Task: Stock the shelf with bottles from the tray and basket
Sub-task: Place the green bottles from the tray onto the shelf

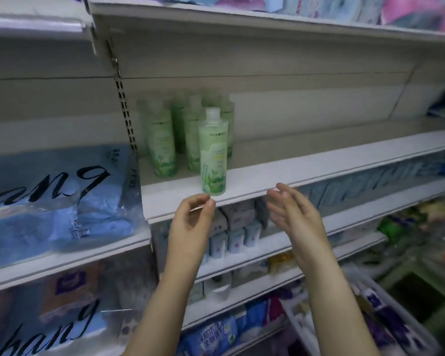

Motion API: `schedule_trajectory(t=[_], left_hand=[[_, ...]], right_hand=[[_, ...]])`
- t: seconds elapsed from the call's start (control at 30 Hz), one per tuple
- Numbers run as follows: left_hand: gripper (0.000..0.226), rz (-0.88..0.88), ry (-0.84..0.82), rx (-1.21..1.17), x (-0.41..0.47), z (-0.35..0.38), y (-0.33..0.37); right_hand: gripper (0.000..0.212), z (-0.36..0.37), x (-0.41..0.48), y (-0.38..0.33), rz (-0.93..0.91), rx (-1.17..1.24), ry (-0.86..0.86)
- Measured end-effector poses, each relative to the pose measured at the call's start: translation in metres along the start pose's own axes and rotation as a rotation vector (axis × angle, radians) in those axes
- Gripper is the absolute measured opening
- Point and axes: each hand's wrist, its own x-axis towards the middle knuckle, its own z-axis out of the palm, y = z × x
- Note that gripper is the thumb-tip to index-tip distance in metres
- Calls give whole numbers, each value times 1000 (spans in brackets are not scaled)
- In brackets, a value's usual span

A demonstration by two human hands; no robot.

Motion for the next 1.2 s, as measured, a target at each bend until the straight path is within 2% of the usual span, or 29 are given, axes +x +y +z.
schedule_trajectory(t=[0.17, 0.3, 0.47, 0.57, 0.77, 0.87, 0.93, 1.03, 1.2], left_hand=[[16, -110, -189, -66, -42, 0, -3], [20, -103, -290, -93, -57, 19, 11], [45, -61, -457, -119, -80, 69, 27], [48, -85, -564, -147, -101, 115, 32], [40, -145, -716, -257, -164, 236, 43], [46, -186, -792, -299, -209, 302, 46], [42, -218, -814, -313, -240, 345, 47], [21, -274, -846, -337, -277, 401, 47], [24, -303, -874, -299, -309, 467, 45]], right_hand=[[18, -20, -58, 6, -3, -33, 127], [20, -45, -82, -7, -43, -22, 214], [23, -103, -104, -30, -92, -17, 337], [22, -154, -115, -40, -111, -21, 439], [25, -286, -148, -60, -115, -50, 638], [21, -358, -175, -71, -114, -84, 724], [21, -404, -193, -78, -105, -107, 767], [20, -465, -213, -89, -96, -134, 806], [21, -537, -227, -89, -64, -108, 868]])
